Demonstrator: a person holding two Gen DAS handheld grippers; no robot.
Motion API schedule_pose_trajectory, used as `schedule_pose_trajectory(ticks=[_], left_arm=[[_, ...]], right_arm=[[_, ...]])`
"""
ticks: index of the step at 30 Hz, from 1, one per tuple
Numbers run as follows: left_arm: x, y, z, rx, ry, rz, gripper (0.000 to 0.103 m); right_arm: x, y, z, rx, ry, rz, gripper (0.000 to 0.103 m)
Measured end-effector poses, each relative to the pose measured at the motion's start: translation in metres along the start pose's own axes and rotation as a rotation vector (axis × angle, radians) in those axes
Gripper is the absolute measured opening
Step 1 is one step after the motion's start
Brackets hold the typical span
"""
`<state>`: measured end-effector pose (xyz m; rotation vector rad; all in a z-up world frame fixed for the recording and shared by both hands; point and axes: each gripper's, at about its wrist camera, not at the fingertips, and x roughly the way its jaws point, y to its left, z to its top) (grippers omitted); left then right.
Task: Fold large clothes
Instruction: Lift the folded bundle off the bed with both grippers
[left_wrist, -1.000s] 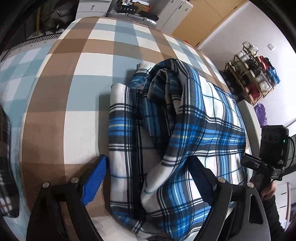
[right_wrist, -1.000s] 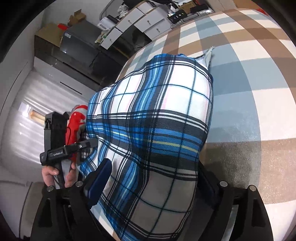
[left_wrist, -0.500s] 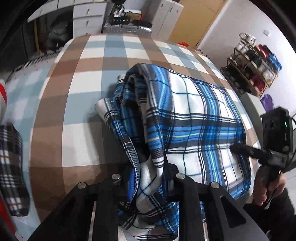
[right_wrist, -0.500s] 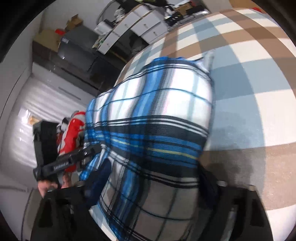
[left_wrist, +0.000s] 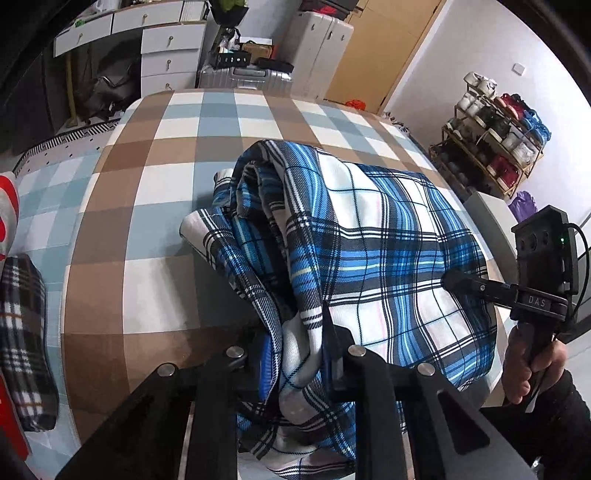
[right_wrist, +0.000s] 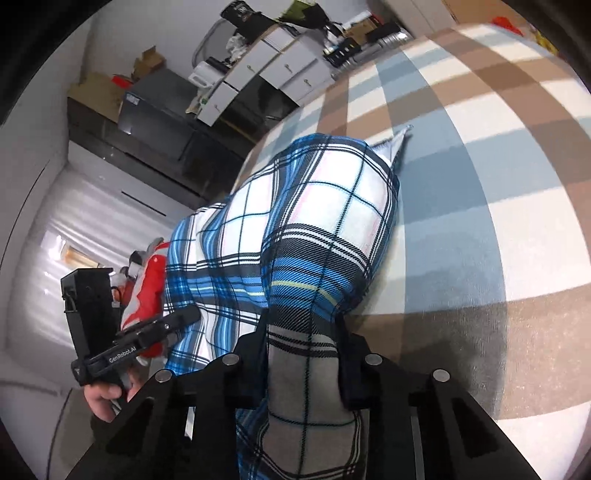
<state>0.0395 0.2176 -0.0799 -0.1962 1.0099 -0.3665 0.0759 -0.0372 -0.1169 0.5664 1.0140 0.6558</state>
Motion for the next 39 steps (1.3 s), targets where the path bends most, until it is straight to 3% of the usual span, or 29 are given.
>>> schedule_pose_trajectory(ticks=[9,14,17,19,20,21,23,25,27,29,33,34,36,39], left_arm=[[0.001,-0.008,0.008,-0.036,-0.01,-0.077,0.014],[0.008,-0.009,0.008,-0.034,0.008,-0.069,0.015],[0.01,-0.003,0.004,-0.053,0.02,-0.057,0.02],[0.013,0.003,0.002,-0.075,0.036,-0.047,0.026],[0.014,0.007,0.002,-0.099,0.039,-0.055,0.028],[0.014,0.009,0.002,-0.118,0.043,-0.064,0.031],[0.017,0.013,0.003,-0.137,0.059,-0.07,0.04],[0.021,0.015,0.002,-0.142,0.073,-0.032,0.06],[0.023,0.016,0.002,-0.151,0.079,-0.014,0.067],[0.025,0.017,0.001,-0.159,0.088,-0.04,0.067],[0.037,0.021,0.002,-0.228,0.134,-0.186,0.065],[0.037,0.02,0.004,-0.227,0.136,-0.183,0.057],[0.035,0.013,0.006,-0.204,0.137,-0.201,0.039],[0.026,0.005,0.008,-0.191,0.122,-0.228,0.028]], right_arm=[[-0.018,0.009,0.003,-0.015,-0.055,0.028,0.022],[-0.012,-0.011,-0.002,0.039,0.028,-0.02,0.027],[-0.006,-0.016,-0.002,0.049,0.058,-0.046,0.04],[-0.001,-0.016,-0.001,0.04,0.086,-0.075,0.063],[0.001,-0.014,0.0,0.033,0.089,-0.099,0.083],[0.002,-0.012,0.0,0.026,0.081,-0.107,0.089],[0.008,-0.009,0.003,0.0,0.095,-0.108,0.089],[0.015,-0.011,0.006,0.008,0.121,-0.084,0.09],[0.018,-0.009,0.008,-0.005,0.114,-0.064,0.095],[0.023,-0.005,0.011,-0.026,0.129,-0.058,0.1],[0.03,-0.001,0.014,-0.035,0.123,-0.058,0.098],[0.03,-0.002,0.014,-0.034,0.122,-0.055,0.095],[0.028,-0.01,0.012,-0.017,0.126,-0.057,0.065],[0.025,-0.022,0.01,0.022,0.117,-0.024,0.048]])
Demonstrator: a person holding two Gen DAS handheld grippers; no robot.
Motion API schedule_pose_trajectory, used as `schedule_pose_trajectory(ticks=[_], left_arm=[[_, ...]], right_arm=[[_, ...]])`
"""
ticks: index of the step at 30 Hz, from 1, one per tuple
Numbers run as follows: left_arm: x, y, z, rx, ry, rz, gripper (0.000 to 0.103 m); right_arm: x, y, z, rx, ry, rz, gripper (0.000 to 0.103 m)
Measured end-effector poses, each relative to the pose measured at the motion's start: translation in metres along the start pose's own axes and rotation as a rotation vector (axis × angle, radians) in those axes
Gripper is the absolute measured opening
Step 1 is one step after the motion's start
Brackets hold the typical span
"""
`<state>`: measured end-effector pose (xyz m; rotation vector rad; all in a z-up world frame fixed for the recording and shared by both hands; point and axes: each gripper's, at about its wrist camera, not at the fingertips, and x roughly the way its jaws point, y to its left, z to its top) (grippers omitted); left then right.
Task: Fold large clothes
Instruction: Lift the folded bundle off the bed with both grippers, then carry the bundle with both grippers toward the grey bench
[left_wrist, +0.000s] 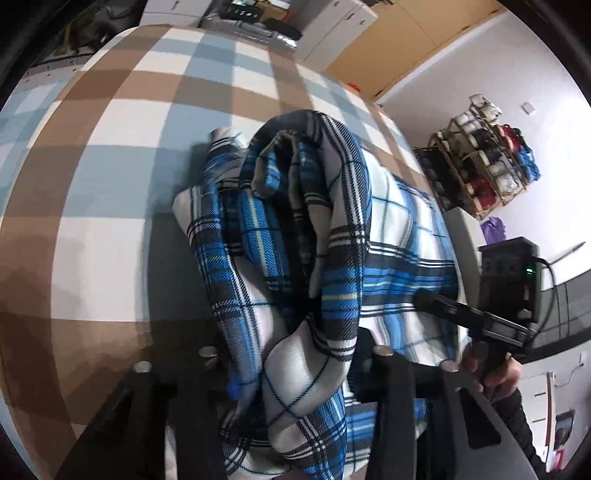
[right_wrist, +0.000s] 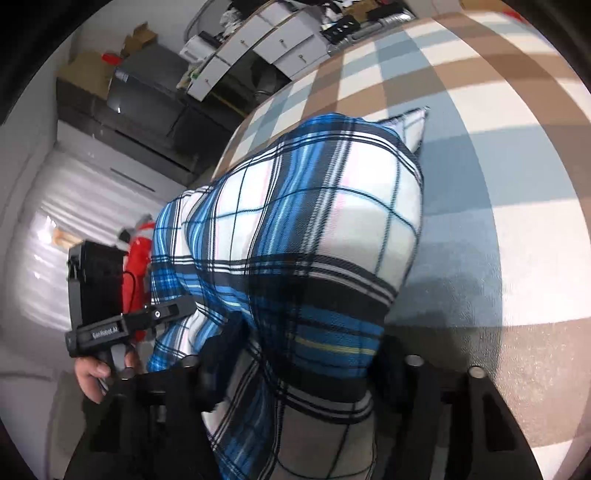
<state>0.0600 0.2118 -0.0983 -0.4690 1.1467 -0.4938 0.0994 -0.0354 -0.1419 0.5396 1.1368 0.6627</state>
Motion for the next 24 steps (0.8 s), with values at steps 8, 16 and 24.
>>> schedule_pose_trajectory(ticks=[8,16,24], left_arm=[[-0.015,0.005,0.0,-0.018,-0.028,-0.084,0.019],[-0.014,-0.008,0.011,0.004,-0.033,-0.134,0.018],[-0.008,-0.041,0.021,0.057,-0.036,-0.164,0.018]], right_arm=[[-0.014,0.021,-0.008,-0.065,-0.071,0.002,0.027],[-0.032,0.023,-0.011,-0.047,-0.106,0.021,0.024],[-0.069,0.021,-0.001,-0.055,-0.169,0.014,0.023]])
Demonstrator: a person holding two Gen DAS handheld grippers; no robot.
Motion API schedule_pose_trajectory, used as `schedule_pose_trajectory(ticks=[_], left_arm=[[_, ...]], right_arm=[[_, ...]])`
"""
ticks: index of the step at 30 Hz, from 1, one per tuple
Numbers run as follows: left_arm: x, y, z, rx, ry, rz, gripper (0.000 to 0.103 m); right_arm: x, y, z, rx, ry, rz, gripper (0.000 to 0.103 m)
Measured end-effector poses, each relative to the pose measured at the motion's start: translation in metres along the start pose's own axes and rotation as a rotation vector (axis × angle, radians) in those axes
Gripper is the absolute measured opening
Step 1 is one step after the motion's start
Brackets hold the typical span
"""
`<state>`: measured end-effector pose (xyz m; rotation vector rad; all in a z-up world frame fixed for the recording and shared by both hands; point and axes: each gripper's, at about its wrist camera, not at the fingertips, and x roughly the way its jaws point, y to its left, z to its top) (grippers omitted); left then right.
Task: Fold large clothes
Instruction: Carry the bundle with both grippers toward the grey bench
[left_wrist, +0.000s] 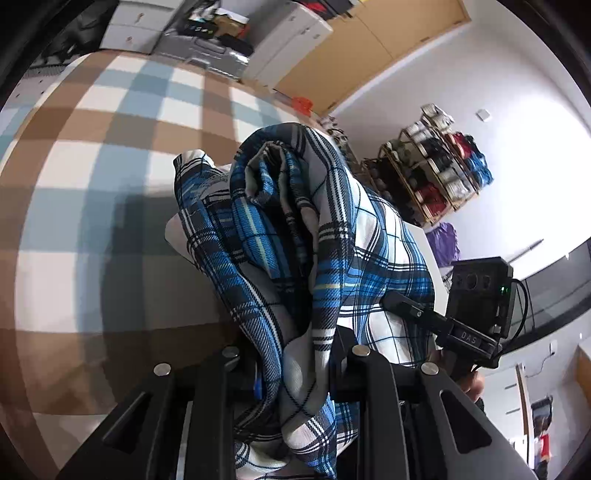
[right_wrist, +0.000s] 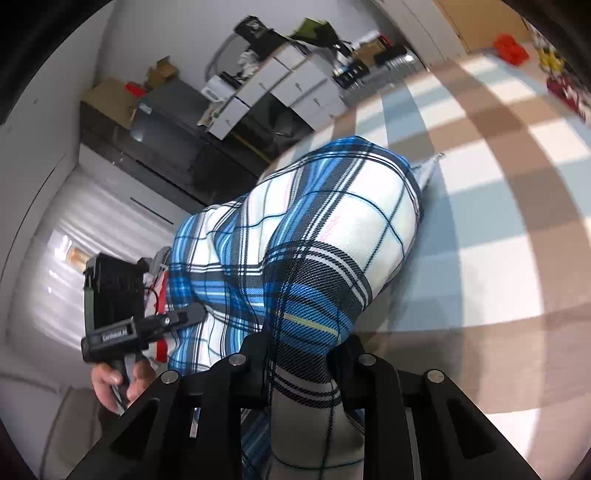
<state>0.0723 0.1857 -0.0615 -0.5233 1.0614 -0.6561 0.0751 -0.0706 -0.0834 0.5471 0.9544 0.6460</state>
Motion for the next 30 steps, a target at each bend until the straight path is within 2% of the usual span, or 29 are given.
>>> schedule_pose_trajectory(ticks=[6,10,14,22,26,30], left_arm=[[0.018,-0.063,0.01,0.126,-0.005,0.012,0.018],[0.039,-0.111,0.015,0.22,-0.016,0.048,0.018],[0.062,-0.149,0.018,0.283,-0.006,0.035,0.018],[0.114,-0.202,0.019,0.397,0.078,0.02,0.018],[0.145,-0.225,0.028,0.412,0.137,-0.025,0.017],[0.168,-0.252,0.028,0.447,0.169,-0.037,0.018]], right_arm=[[-0.062,-0.005,0.018,0.018,-0.044,-0.027,0.023],[-0.113,-0.011,0.026,0.01,-0.081,-0.074,0.023],[-0.161,-0.027,0.029,0.017,-0.119,-0.098,0.023],[-0.239,-0.074,0.025,0.077,-0.18,-0.174,0.023],[-0.271,-0.103,0.019,0.147,-0.218,-0.178,0.023],[-0.302,-0.126,0.021,0.162,-0.241,-0.216,0.023]])
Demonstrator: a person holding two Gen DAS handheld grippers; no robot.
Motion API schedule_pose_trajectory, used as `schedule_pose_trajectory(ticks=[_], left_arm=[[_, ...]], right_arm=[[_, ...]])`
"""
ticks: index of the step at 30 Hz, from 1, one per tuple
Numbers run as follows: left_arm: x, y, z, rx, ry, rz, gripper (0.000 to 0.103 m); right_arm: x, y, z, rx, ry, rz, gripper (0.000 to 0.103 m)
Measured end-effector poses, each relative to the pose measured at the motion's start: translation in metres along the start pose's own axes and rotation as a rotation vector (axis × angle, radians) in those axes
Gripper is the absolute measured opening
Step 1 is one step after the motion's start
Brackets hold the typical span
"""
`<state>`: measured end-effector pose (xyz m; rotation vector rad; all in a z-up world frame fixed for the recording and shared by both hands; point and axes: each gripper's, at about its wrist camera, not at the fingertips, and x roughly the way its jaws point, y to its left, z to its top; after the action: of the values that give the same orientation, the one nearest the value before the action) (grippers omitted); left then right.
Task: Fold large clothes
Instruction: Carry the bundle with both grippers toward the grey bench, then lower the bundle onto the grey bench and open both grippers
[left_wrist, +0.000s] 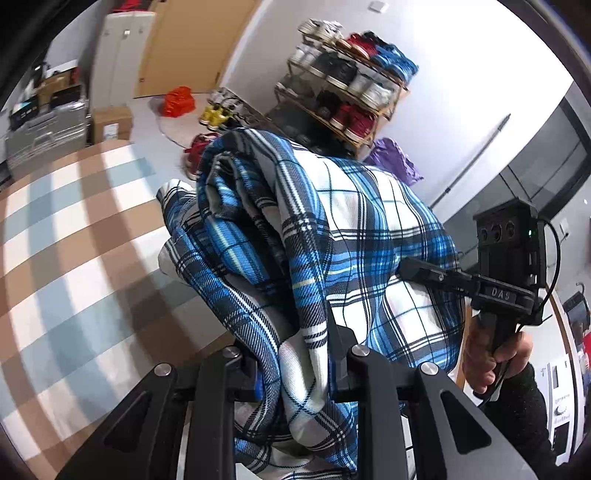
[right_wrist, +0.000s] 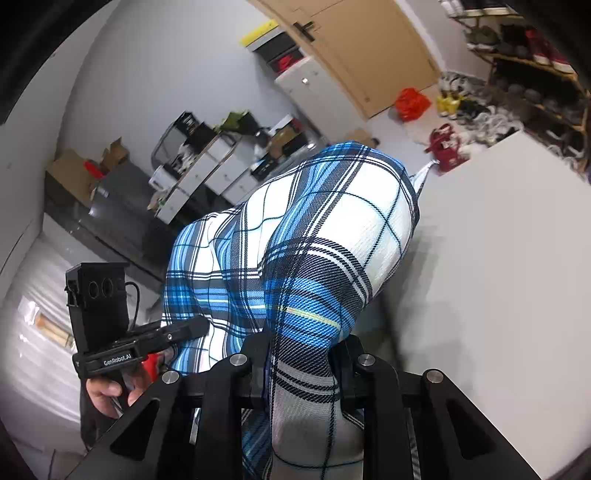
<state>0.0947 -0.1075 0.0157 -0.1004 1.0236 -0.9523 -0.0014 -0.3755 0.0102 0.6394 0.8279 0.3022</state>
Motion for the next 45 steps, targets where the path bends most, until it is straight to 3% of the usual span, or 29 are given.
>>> schedule_pose_trajectory(ticks=[12,19,22,23,24,26,31,34,36,38,41,45], left_arm=[[0.088,-0.043,0.018,-0.039,0.004,-0.114,0.018],[0.127,-0.038,0.0,-0.058,0.06,-0.065,0.018],[0.119,-0.032,-0.012,-0.035,0.042,-0.043,0.019],[0.117,-0.029,-0.014,-0.052,0.044,-0.053,0.02],[0.111,-0.021,-0.016,-0.074,0.047,-0.068,0.022],[0.098,-0.019,-0.019,-0.082,0.039,-0.056,0.022],[0.06,-0.042,-0.013,0.043,-0.039,0.059,0.023],[0.031,-0.057,0.001,0.09,-0.125,0.077,0.023],[0.024,-0.074,0.018,0.115,-0.14,0.076,0.023],[0.034,-0.094,0.04,0.147,-0.107,0.04,0.023],[0.069,-0.108,0.06,0.141,0.004,0.023,0.023],[0.114,-0.096,0.064,0.099,0.094,0.067,0.023]], right_arm=[[-0.038,-0.089,0.062,-0.09,0.108,-0.141,0.023],[-0.018,-0.156,0.063,-0.073,0.199,-0.194,0.025],[-0.003,-0.17,0.053,-0.073,0.254,-0.239,0.045],[-0.002,-0.172,0.05,-0.08,0.268,-0.25,0.056],[-0.003,-0.173,0.047,-0.089,0.281,-0.265,0.064],[-0.01,-0.172,0.044,-0.098,0.282,-0.293,0.067],[-0.046,-0.155,0.043,-0.161,0.212,-0.403,0.071],[-0.072,-0.126,0.038,-0.23,0.111,-0.434,0.084],[-0.077,-0.1,0.028,-0.325,0.08,-0.421,0.095],[-0.069,-0.08,0.015,-0.402,0.083,-0.411,0.095],[-0.041,-0.07,-0.004,-0.442,0.147,-0.447,0.095],[-0.002,-0.086,-0.029,-0.428,0.268,-0.533,0.096]])
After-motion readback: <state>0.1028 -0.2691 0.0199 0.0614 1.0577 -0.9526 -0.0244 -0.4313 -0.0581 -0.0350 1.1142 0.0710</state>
